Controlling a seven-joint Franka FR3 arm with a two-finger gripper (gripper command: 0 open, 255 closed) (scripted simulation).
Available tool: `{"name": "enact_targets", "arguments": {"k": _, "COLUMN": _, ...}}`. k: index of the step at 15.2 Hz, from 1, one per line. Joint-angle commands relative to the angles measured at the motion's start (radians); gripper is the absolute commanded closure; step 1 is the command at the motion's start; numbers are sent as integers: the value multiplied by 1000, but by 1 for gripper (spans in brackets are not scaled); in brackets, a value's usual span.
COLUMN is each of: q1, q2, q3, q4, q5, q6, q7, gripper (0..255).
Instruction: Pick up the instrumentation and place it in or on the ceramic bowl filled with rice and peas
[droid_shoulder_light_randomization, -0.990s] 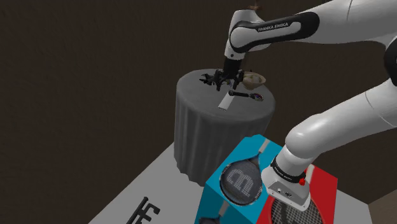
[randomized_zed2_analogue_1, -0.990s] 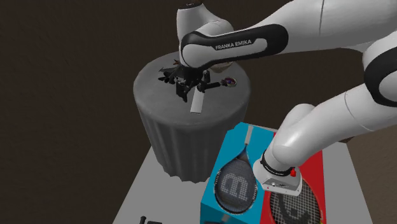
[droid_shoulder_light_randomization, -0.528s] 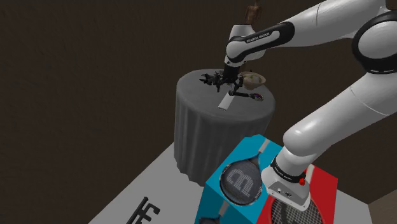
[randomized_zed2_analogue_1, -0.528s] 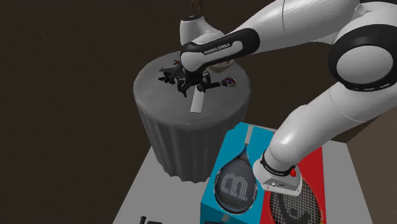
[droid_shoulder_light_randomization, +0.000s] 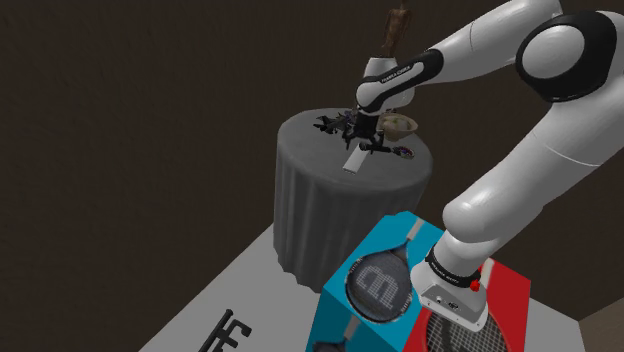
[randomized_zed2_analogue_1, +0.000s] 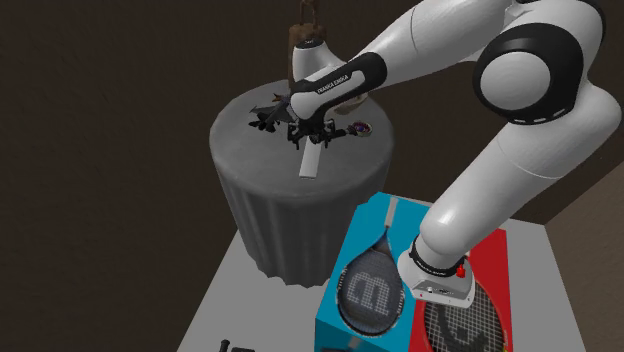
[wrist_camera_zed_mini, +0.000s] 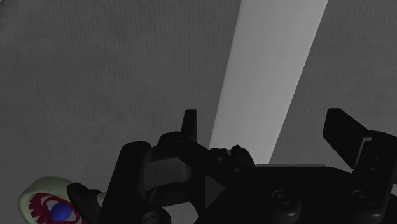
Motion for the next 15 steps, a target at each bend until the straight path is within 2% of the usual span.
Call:
{"name": "enact_targets", "arguments": {"k": 1, "q1": -2, "q2": 19, "q3": -1, "q4": -11, "q5": -3, "q6": 31, "q7": 6, "gripper": 0}}
{"name": "enact_targets", "arguments": {"k": 5, "q1": -3, "q2": 51, "q3": -1, "q4": -30, "q5": -7, "q6": 82, "q7": 8, "gripper": 0}}
{"name": "enact_targets", "arguments": {"k": 13, "q1": -3, "q2": 52, "q3": -1, "q4": -29, "q5": -7, "q6": 82, "q7": 8, "gripper": 0}}
{"name": "enact_targets", "arguments": {"k": 14, "q1": -3, "q2": 52, "q3": -1, "q4": -29, "q5": -7, "q6": 82, "q7": 8, "gripper": 255}}
{"name": "enact_targets", "arguments": {"k": 15, "q1": -3, "q2": 52, "q3": -1, "q4": -29, "q5": -7, "q6": 82, "q7": 8, "gripper": 255}}
